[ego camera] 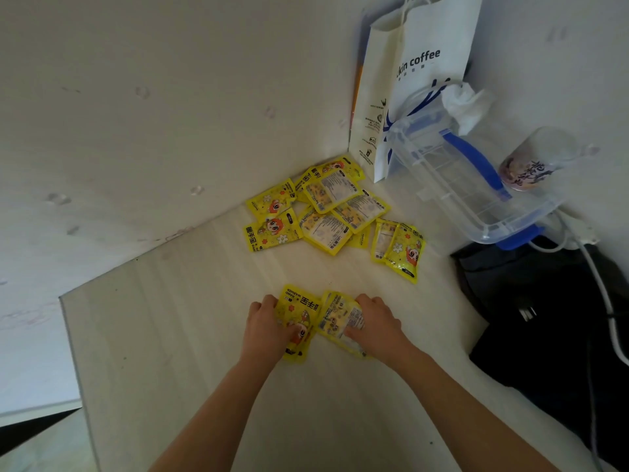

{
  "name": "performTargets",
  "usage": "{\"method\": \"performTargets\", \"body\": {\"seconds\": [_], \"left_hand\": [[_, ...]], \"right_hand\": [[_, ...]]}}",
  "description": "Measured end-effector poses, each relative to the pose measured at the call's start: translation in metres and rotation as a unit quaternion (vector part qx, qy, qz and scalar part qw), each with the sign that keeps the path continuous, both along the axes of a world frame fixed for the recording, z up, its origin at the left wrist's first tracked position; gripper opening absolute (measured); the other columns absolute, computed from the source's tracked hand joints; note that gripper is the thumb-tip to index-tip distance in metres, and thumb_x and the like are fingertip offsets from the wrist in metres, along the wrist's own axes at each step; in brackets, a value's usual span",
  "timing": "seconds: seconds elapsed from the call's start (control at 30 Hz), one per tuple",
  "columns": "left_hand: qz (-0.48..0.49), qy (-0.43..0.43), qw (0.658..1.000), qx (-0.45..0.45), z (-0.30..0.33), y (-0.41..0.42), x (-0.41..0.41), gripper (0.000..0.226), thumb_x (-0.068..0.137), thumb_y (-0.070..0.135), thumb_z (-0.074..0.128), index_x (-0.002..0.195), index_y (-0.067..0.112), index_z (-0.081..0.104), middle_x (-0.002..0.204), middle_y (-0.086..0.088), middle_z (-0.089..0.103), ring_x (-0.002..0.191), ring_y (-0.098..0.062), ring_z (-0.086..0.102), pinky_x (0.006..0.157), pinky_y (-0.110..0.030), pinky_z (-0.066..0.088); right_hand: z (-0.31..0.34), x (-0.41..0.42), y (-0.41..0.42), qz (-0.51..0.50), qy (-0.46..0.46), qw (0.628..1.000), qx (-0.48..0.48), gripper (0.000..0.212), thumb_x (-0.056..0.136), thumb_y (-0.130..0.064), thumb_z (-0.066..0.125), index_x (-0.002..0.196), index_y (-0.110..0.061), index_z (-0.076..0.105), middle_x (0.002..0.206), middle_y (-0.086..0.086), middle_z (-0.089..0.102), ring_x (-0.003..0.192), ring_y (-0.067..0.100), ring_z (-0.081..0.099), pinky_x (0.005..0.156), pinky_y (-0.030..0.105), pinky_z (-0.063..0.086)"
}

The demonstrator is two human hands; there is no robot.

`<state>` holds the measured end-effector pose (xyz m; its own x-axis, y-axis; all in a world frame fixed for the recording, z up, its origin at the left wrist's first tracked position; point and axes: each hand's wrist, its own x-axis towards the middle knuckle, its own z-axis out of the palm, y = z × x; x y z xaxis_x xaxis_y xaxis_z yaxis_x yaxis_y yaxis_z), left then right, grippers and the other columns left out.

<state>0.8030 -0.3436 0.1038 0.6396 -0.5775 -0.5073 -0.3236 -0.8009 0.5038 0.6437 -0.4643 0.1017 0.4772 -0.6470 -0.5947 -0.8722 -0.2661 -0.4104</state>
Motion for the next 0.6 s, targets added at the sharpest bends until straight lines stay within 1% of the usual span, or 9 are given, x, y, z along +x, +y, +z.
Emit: {"method": "performTargets", "body": {"seconds": [0.1, 0.17, 0.23, 0.27, 0.33, 0.37, 0.47, 0.53, 0.6], "left_hand": [[0.022, 0.012, 1.000, 0.000, -0.001, 0.005, -0.002, 0.056, 0.073, 0.027, 0.081, 0.118, 0.012, 0.050, 0.114, -0.009, 0.050, 0.099, -0.023, 0.051, 0.078, -0.029, 0.040], [0.033, 0.023, 0.999, 0.001, -0.003, 0.008, -0.003, 0.056, 0.071, 0.029, 0.082, 0.115, 0.014, 0.051, 0.113, -0.008, 0.056, 0.103, -0.027, 0.055, 0.080, -0.032, 0.045], [0.046, 0.032, 0.998, 0.000, -0.005, 0.011, -0.004, 0.055, 0.069, 0.029, 0.082, 0.112, 0.016, 0.051, 0.108, -0.005, 0.062, 0.102, -0.027, 0.057, 0.083, -0.039, 0.051], [0.051, 0.033, 0.998, 0.000, -0.005, 0.013, -0.005, 0.055, 0.067, 0.030, 0.082, 0.111, 0.018, 0.051, 0.107, -0.003, 0.063, 0.102, -0.027, 0.057, 0.083, -0.042, 0.052], [0.058, 0.030, 0.998, -0.003, -0.007, 0.018, -0.006, 0.052, 0.067, 0.032, 0.081, 0.108, 0.021, 0.051, 0.106, -0.002, 0.063, 0.101, -0.027, 0.057, 0.082, -0.045, 0.053], [0.057, 0.027, 0.998, -0.008, -0.006, 0.019, -0.008, 0.051, 0.068, 0.031, 0.081, 0.107, 0.021, 0.050, 0.106, -0.002, 0.063, 0.100, -0.026, 0.057, 0.081, -0.044, 0.053], [0.062, 0.016, 0.998, -0.028, -0.003, 0.023, -0.012, 0.049, 0.070, 0.027, 0.081, 0.107, 0.019, 0.050, 0.106, -0.002, 0.060, 0.094, -0.024, 0.059, 0.077, -0.040, 0.053], [0.065, 0.014, 0.997, -0.041, -0.003, 0.023, -0.014, 0.050, 0.070, 0.023, 0.081, 0.107, 0.021, 0.048, 0.108, -0.002, 0.059, 0.095, -0.024, 0.059, 0.077, -0.040, 0.053], [0.072, 0.028, 0.996, -0.050, -0.002, 0.023, -0.014, 0.053, 0.069, 0.018, 0.082, 0.106, 0.026, 0.044, 0.109, -0.002, 0.058, 0.095, -0.024, 0.060, 0.076, -0.042, 0.055]], "right_hand": [[0.001, -0.005, 0.007, -0.027, -0.011, 1.000, 0.004, 0.046, 0.083, -0.036, 0.067, 0.120, -0.022, 0.044, 0.117, 0.006, 0.049, 0.112, 0.027, 0.050, 0.091, 0.041, 0.037], [0.003, -0.009, 0.012, -0.047, -0.024, 0.999, 0.000, 0.044, 0.081, -0.034, 0.070, 0.115, -0.025, 0.043, 0.116, 0.004, 0.053, 0.109, 0.025, 0.052, 0.088, 0.040, 0.038], [0.003, -0.013, 0.016, -0.071, -0.048, 0.996, 0.004, 0.048, 0.078, -0.029, 0.073, 0.113, -0.028, 0.040, 0.120, 0.000, 0.056, 0.108, 0.023, 0.054, 0.088, 0.039, 0.040], [0.003, -0.015, 0.018, -0.081, -0.055, 0.995, 0.008, 0.053, 0.077, -0.027, 0.075, 0.117, -0.029, 0.040, 0.124, -0.001, 0.055, 0.110, 0.022, 0.055, 0.090, 0.039, 0.040], [0.004, -0.018, 0.020, -0.085, -0.041, 0.995, 0.013, 0.059, 0.078, -0.029, 0.074, 0.127, -0.027, 0.042, 0.129, -0.002, 0.053, 0.117, 0.022, 0.053, 0.094, 0.038, 0.038], [0.004, -0.019, 0.020, -0.074, -0.022, 0.997, 0.011, 0.057, 0.079, -0.033, 0.072, 0.129, -0.025, 0.044, 0.128, 0.000, 0.053, 0.119, 0.023, 0.051, 0.094, 0.038, 0.038], [0.004, -0.023, 0.019, -0.045, 0.023, 0.999, 0.007, 0.053, 0.082, -0.040, 0.068, 0.128, -0.022, 0.049, 0.125, 0.005, 0.051, 0.120, 0.025, 0.048, 0.094, 0.038, 0.037], [0.004, -0.027, 0.019, -0.043, 0.027, 0.999, 0.003, 0.053, 0.083, -0.041, 0.067, 0.128, -0.022, 0.048, 0.125, 0.005, 0.050, 0.119, 0.025, 0.047, 0.093, 0.038, 0.036], [0.005, -0.030, 0.018, -0.061, 0.013, 0.998, 0.001, 0.047, 0.083, -0.041, 0.066, 0.123, -0.023, 0.049, 0.118, 0.004, 0.050, 0.114, 0.024, 0.050, 0.091, 0.039, 0.037]]}}
